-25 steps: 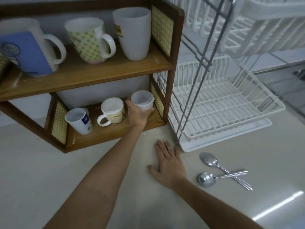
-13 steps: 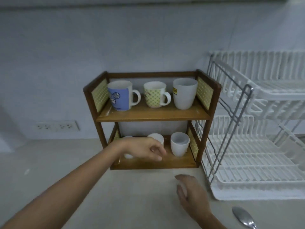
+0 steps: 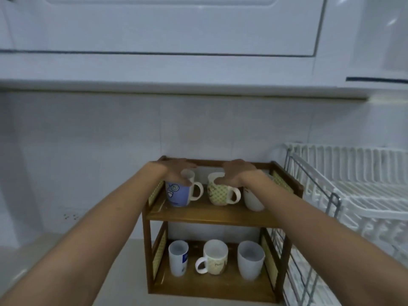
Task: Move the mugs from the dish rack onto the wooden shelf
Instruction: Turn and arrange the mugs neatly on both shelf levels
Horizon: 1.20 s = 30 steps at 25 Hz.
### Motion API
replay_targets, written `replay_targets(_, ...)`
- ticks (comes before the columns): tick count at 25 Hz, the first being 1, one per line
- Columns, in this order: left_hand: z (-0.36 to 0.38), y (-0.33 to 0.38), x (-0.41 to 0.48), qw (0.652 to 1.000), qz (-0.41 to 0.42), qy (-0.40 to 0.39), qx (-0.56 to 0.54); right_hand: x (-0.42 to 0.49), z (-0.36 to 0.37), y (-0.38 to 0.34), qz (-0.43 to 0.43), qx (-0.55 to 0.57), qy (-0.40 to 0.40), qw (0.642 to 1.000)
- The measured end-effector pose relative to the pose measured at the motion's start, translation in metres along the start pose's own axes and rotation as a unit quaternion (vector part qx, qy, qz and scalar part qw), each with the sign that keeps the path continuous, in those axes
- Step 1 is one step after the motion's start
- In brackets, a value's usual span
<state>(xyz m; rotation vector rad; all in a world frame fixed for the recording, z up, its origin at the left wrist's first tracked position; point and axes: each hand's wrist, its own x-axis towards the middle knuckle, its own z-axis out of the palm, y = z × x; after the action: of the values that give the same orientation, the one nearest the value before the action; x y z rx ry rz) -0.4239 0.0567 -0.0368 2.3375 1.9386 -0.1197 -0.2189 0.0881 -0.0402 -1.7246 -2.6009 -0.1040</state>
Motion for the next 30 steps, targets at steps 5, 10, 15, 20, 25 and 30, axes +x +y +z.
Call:
replay_targets(5,0.009,-0.015,0.016,1.000,0.008,0.002,-0.025,0.026,0.016,0.005,0.019,-0.061,0.002,0.998)
replay_targets(10,0.012,-0.016,0.025,0.995,-0.045,0.080,0.023,0.037,0.018,0.007,-0.036,-0.006,-0.015,0.999)
replay_targets(15,0.016,-0.015,0.031,0.991,-0.081,0.096,0.041,0.041,0.020,0.011,-0.077,0.053,-0.057,0.994)
replay_targets(20,0.015,-0.008,0.032,0.991,-0.090,0.063,0.078,0.036,0.006,0.023,-0.078,0.122,-0.111,0.983)
replay_targets(25,0.018,0.027,0.044,0.997,0.024,0.077,-0.011,0.026,-0.017,0.073,0.043,-0.062,-0.187,0.979)
replay_targets(30,0.026,0.053,0.061,0.996,0.045,0.070,-0.033,0.015,-0.005,0.088,0.019,0.008,-0.164,0.986)
